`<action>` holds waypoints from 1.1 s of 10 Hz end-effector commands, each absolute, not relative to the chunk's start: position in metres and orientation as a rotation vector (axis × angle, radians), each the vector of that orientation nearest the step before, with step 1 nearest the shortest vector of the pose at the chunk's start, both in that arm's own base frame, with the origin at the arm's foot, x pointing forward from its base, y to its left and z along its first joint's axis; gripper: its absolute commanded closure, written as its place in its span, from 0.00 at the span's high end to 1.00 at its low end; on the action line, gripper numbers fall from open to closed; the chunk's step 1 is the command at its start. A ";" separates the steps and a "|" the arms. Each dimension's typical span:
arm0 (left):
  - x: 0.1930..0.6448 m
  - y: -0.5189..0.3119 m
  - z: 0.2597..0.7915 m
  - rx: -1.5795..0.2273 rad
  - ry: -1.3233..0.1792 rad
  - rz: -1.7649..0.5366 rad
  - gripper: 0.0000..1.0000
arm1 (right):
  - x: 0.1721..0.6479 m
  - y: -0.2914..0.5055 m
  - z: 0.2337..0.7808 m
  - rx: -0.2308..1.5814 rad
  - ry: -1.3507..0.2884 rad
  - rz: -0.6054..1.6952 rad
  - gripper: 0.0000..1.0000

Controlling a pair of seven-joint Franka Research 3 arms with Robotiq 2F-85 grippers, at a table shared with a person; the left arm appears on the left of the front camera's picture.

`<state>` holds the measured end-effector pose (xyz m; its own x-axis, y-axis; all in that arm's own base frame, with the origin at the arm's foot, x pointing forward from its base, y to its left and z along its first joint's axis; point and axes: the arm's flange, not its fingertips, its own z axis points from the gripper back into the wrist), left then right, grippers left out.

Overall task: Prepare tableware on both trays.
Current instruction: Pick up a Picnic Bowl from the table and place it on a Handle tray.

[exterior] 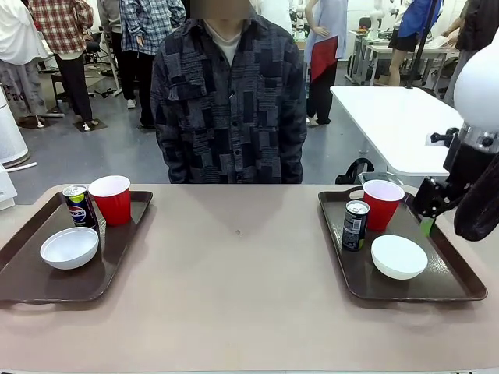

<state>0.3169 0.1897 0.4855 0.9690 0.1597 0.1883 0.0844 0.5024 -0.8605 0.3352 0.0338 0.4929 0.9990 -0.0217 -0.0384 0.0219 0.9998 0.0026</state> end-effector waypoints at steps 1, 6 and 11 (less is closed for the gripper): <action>0.315 0.189 0.487 -1.063 -0.268 0.047 1.00 | 0.352 0.029 0.495 0.015 0.055 0.018 1.00; 0.315 0.189 0.487 -1.063 -0.268 0.047 1.00 | 0.417 -0.014 0.470 -0.151 0.050 -0.106 1.00; 0.315 0.189 0.487 -1.063 -0.268 0.047 1.00 | 0.417 -0.014 0.470 -0.151 0.050 -0.106 1.00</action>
<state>0.3168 0.1897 0.4855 0.9690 0.1600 0.1883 0.0843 0.5022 -0.8606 0.4172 -0.0099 0.4743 0.9921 -0.1216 -0.0298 0.1147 0.9781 -0.1734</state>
